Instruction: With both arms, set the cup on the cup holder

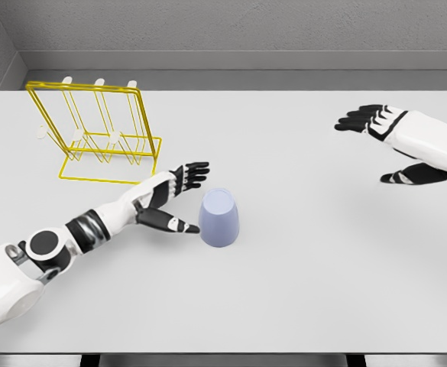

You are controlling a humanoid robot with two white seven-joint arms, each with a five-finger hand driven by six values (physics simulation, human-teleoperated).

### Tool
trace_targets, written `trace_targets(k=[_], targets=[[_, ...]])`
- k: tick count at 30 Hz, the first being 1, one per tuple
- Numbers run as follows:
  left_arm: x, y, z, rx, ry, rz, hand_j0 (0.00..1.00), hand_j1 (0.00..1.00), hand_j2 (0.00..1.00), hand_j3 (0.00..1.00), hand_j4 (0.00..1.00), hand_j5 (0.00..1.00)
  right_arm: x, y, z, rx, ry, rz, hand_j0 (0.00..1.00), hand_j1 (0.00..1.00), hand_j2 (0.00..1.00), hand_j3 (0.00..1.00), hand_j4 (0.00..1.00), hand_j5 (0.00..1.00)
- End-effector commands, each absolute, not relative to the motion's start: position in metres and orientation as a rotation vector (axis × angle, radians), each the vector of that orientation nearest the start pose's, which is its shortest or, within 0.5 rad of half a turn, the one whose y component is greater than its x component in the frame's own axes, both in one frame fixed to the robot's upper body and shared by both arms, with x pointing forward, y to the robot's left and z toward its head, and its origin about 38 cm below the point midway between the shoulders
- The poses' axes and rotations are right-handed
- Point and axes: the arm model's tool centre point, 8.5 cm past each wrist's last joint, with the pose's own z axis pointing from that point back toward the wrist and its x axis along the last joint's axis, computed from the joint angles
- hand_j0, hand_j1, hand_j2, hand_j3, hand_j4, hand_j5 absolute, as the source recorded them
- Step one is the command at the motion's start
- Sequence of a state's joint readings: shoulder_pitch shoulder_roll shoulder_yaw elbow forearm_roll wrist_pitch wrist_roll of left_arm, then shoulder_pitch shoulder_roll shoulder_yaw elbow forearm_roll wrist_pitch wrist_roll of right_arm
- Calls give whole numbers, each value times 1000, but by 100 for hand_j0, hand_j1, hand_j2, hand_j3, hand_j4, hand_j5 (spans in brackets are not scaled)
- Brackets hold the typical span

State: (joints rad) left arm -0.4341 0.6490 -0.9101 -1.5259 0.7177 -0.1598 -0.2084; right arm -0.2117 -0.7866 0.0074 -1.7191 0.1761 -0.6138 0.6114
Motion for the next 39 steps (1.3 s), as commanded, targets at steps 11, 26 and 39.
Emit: trace_targets(k=[11,26,39], targets=[[376,183,86,-590,-1372,-804,100,100,100,100,100,100,363,-350,265,-424,-1754,1740,100,100,100,100,100,100],[374,168,86,-614,-1384,-817,100,100,100,100,100,100,362,-348,266,-421,-1759,1741,100,100,100,100,100,100],[372,159,82,-633,-1375,-811,100,100,100,100,100,100,362,-348,266,-420,-1760,1740,100,100,100,100,100,100]])
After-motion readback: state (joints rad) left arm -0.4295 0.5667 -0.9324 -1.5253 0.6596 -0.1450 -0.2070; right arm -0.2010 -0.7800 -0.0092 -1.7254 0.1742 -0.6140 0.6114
